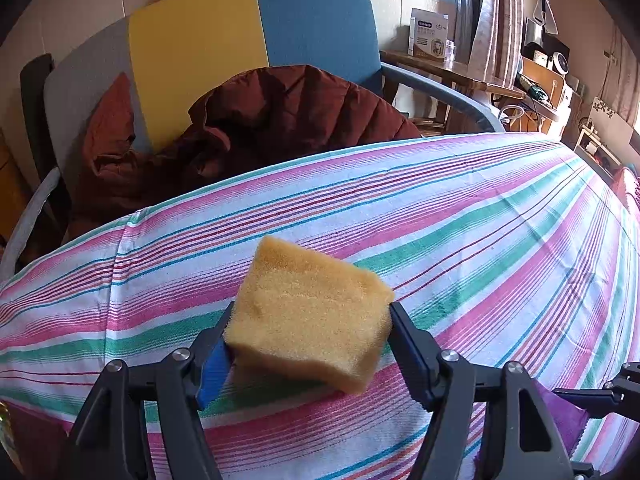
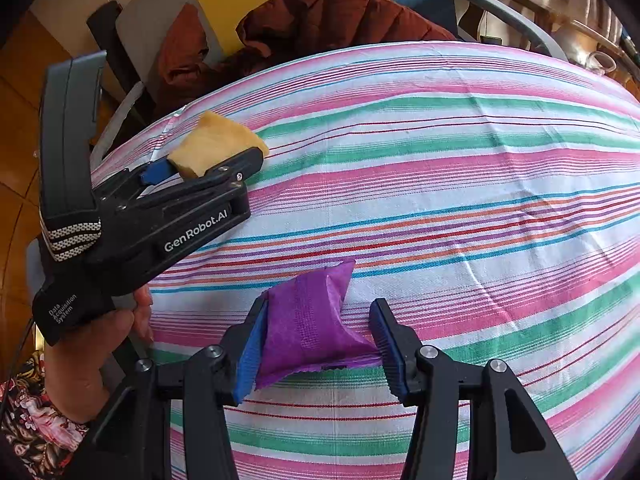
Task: Organize objects
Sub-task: 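Carry the sponge block to the gold tray and release it with the left tool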
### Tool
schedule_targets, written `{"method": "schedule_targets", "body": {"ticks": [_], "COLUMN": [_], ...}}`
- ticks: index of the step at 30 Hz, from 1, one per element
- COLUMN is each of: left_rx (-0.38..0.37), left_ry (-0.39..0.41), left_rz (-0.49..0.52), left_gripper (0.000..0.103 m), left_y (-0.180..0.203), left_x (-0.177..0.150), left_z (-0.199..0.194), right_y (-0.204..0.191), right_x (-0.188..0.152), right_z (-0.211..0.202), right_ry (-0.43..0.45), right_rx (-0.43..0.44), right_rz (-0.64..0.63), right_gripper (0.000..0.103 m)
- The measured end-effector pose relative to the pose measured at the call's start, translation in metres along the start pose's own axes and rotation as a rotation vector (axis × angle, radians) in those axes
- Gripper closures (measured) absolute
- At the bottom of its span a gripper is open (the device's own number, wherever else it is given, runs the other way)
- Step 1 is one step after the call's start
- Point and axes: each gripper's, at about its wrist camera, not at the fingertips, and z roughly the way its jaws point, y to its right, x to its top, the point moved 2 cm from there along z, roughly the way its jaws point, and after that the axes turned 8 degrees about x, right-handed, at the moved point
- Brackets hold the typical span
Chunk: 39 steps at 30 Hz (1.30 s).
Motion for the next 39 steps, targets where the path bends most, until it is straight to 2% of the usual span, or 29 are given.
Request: {"method": "schedule_targets", "body": {"ticks": [7,21,24,33,36,39], "left_rx": [0.015,0.013,0.008,-0.116,-0.119,-0.118], "left_ry": [0.022,0.05,0.059,0.126,0.144,0.157], "left_rz": [-0.007,-0.168,-0.179,-0.146,-0.148,-0.2], "left_gripper": [0.036,0.038,0.038,0.038,0.038,0.038], "left_y": [0.0,-0.032,-0.035,-0.023,-0.031,-0.053], "left_x": [-0.007,-0.057,-0.073,-0.126,-0.139,-0.149], "left_z": [-0.006,-0.057,-0.078,-0.168,-0.193,-0.215], "right_y": [-0.007,-0.002,-0.002,-0.004,-0.01,-0.014], "right_x": [0.004,0.008,0.009,0.001,-0.001,-0.002], "right_z": [0.009,0.006,0.006,0.003,0.005,0.006], "right_ry": [0.002,0.02,0.021,0.027,0.023,0.022], "right_rx": [-0.012,0.03,0.053,0.053,0.068,0.081], "right_rz": [-0.017,0.0,0.012,-0.001,-0.006,-0.015], "right_gripper": [0.051,0.053,0.053,0.053,0.053,0.053]}}
